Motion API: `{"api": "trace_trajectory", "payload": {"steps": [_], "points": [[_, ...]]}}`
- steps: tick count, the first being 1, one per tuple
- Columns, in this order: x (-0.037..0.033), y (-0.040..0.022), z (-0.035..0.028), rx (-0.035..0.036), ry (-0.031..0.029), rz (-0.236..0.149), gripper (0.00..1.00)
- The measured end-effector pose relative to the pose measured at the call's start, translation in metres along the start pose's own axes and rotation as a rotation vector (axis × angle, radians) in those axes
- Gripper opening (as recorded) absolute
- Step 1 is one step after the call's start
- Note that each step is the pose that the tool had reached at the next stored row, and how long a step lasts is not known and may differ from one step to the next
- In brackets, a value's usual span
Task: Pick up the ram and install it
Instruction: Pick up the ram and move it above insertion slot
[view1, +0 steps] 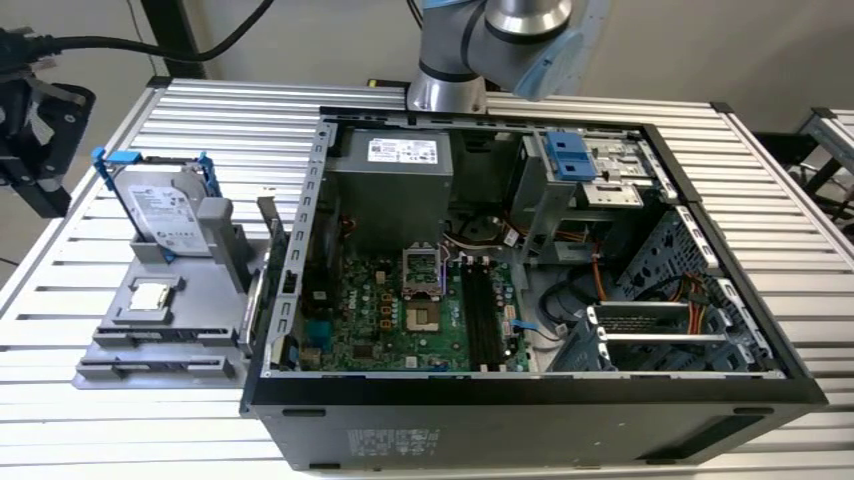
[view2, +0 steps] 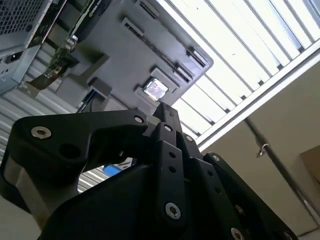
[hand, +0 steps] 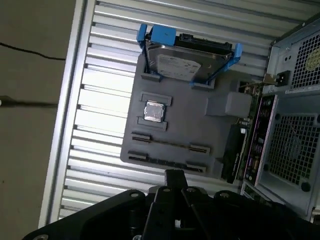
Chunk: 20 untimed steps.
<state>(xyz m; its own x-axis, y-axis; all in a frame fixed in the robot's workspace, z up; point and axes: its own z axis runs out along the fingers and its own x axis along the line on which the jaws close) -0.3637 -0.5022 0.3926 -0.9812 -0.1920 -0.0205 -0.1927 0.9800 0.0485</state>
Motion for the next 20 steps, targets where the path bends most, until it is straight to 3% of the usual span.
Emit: {"api": "trace_trajectory", "payload": {"steps": [9, 16, 20], "points": [[0.0, 0.0, 0.0, -0.0027, 0.0065, -0.134, 0.0], [0.0, 0.0, 0.0, -0.004, 0.0095, -0.196, 0.0], [0.0, 0.0, 0.0, -0.0051, 0.0122, -0.253, 0.0]]}}
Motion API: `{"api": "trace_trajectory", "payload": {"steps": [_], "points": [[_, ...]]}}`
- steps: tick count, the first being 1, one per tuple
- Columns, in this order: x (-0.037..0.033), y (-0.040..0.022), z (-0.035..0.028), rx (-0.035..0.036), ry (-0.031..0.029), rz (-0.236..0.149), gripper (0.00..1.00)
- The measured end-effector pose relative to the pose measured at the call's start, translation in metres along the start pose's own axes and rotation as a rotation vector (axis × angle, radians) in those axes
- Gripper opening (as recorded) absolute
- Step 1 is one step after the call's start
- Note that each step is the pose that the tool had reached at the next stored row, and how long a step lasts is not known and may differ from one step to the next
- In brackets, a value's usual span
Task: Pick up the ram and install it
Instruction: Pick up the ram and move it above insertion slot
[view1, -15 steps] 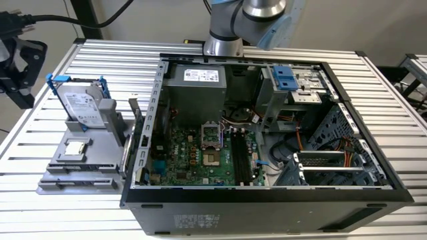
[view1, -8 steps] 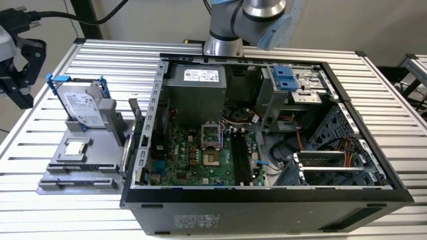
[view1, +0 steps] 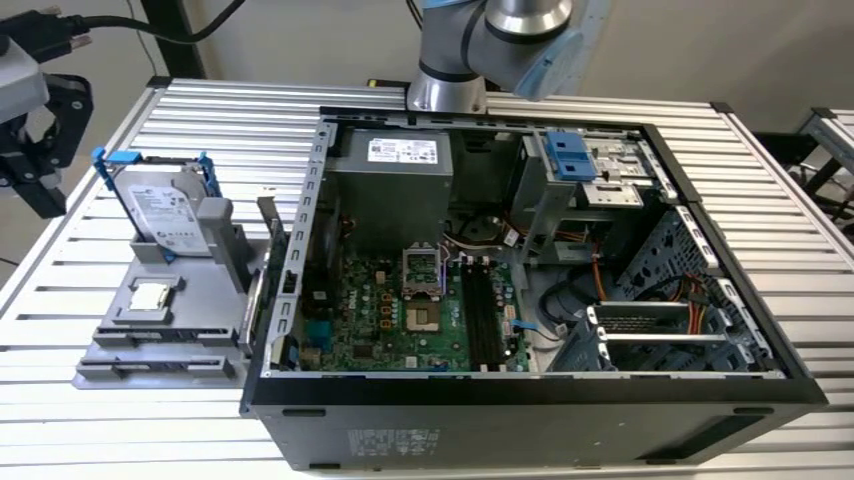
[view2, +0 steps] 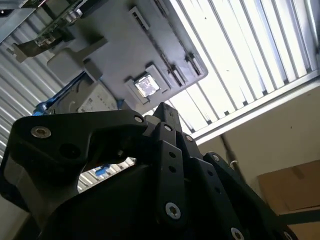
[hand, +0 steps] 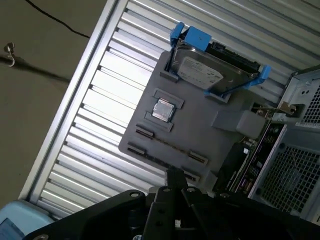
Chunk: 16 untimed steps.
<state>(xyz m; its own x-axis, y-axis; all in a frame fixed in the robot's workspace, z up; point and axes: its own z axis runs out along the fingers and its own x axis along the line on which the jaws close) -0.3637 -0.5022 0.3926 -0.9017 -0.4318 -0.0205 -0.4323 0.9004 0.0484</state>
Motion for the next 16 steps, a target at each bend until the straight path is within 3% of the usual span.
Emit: {"api": "trace_trajectory", "payload": {"steps": [16], "points": [[0.0, 0.0, 0.0, -0.0005, 0.0113, -0.225, 0.0]]}}
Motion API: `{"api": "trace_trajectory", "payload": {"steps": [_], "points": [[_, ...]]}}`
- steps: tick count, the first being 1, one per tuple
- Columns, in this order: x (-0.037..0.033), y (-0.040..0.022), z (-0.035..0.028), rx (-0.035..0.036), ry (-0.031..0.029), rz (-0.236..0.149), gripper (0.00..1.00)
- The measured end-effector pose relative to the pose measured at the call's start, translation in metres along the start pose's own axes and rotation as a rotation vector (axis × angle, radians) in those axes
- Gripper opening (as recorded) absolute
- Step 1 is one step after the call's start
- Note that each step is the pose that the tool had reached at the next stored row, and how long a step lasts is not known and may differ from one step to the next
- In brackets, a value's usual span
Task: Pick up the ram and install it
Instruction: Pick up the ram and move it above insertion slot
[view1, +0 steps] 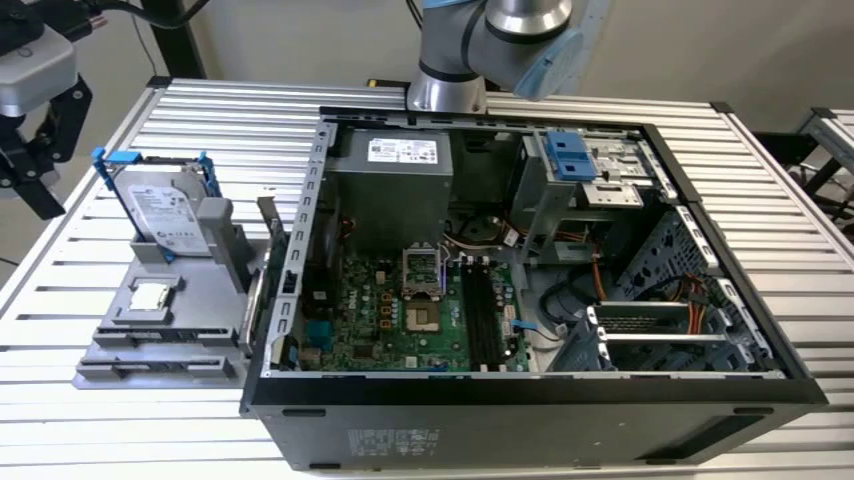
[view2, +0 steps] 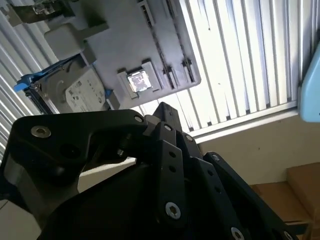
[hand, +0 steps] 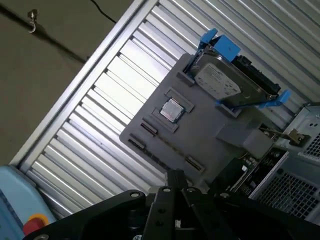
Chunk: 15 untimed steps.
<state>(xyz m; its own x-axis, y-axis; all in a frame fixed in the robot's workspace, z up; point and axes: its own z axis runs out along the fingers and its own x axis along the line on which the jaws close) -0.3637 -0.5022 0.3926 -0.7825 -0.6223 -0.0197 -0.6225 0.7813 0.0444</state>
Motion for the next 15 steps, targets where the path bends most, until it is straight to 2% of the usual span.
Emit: {"api": "trace_trajectory", "payload": {"steps": [3, 13, 15], "points": [[0.0, 0.0, 0.0001, -0.0008, 0.0015, -0.037, 0.0], [0.0, 0.0, 0.0, -0.0041, 0.0095, -0.217, 0.0], [0.0, -0.0001, 0.0, -0.0033, 0.0096, -0.255, 0.0]]}}
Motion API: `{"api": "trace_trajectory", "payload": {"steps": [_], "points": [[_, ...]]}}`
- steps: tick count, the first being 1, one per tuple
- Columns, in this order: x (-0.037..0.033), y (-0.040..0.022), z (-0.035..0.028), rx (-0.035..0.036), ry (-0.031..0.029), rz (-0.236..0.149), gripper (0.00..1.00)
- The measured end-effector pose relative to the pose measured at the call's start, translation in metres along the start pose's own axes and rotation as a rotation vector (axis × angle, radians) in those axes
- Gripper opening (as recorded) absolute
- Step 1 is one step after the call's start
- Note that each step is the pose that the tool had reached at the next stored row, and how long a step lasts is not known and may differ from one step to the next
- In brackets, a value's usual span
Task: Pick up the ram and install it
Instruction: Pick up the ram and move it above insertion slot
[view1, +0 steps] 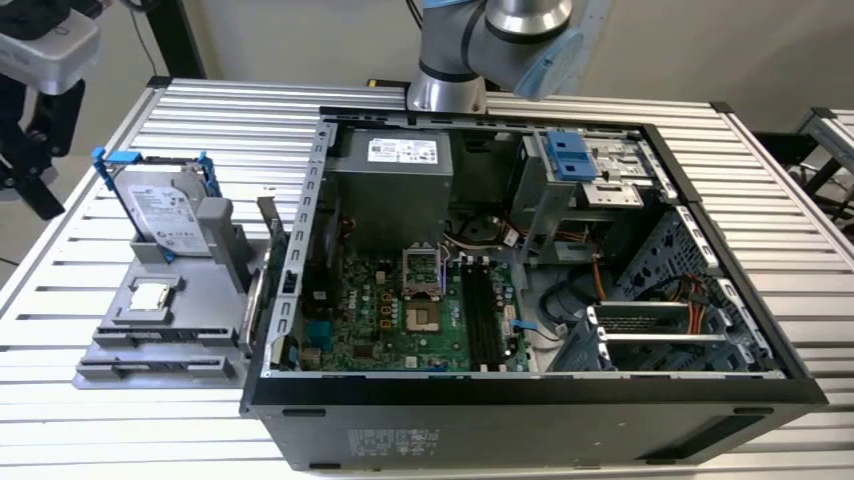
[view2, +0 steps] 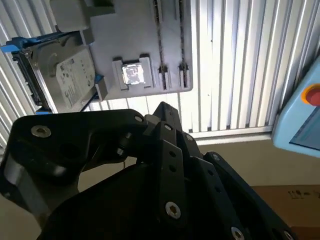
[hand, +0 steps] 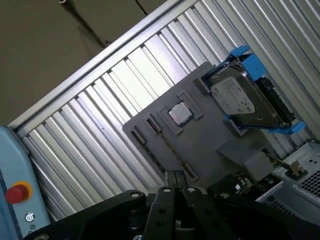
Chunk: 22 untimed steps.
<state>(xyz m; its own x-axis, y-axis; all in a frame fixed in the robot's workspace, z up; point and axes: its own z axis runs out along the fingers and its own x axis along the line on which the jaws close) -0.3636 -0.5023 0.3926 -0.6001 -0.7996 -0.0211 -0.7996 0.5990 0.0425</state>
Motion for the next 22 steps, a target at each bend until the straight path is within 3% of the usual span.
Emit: {"api": "trace_trajectory", "payload": {"steps": [12, 22], "points": [[-0.0001, 0.0, 0.0, 0.0162, -0.0059, -0.218, 0.0], [0.0, 0.0, 0.0, 0.0143, -0.0021, -0.394, 0.0]]}}
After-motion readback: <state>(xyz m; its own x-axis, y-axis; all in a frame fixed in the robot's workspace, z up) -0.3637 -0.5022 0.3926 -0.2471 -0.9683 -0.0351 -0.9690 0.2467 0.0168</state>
